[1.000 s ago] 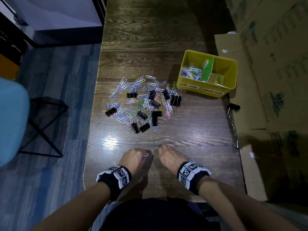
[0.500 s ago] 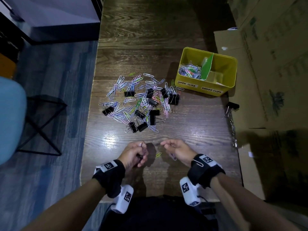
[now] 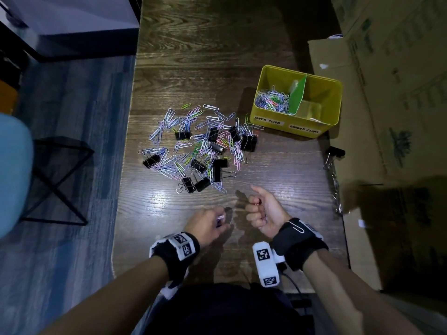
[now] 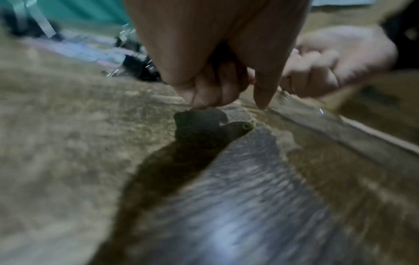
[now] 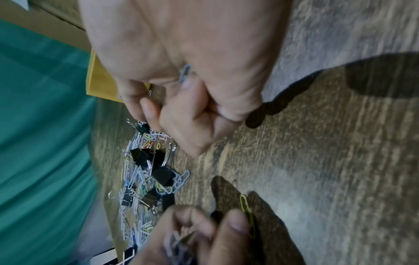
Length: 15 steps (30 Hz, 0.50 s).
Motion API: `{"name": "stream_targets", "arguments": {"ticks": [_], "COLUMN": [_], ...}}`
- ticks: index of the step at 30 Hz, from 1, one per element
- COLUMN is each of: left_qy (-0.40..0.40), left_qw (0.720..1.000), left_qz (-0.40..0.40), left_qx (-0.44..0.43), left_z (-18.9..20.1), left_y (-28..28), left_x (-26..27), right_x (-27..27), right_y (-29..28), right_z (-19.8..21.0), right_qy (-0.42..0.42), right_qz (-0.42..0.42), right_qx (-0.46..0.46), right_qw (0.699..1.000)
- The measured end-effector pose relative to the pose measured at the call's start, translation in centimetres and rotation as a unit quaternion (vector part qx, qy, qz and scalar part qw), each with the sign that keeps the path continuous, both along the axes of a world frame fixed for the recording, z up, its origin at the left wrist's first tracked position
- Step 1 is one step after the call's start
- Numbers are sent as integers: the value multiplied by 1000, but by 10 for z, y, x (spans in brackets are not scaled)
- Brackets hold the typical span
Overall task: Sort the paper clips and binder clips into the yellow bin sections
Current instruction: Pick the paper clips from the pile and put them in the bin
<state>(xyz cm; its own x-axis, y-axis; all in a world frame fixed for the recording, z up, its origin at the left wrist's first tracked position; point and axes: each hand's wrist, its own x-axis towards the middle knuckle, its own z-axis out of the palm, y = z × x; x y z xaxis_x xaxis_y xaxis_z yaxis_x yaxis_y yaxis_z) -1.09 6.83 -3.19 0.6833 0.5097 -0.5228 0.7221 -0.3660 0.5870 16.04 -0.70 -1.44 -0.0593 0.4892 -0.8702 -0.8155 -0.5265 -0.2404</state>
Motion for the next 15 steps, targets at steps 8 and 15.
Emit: {"name": "stream_targets", "arguments": {"ticks": [8, 15], "left_qy": [114, 0], "left_qw": [966, 985], "left_qz": [-186, 117], "left_qx": [141, -128], "left_z": [3, 23], "left_y": [-9, 35], "left_x": [5, 60], "right_x": [21, 84], "right_y": [16, 39], "right_z": [23, 64], "right_qy": [-130, -192], "right_qz": [1, 2], "right_qx": [73, 107], "right_qw": [989, 976]}}
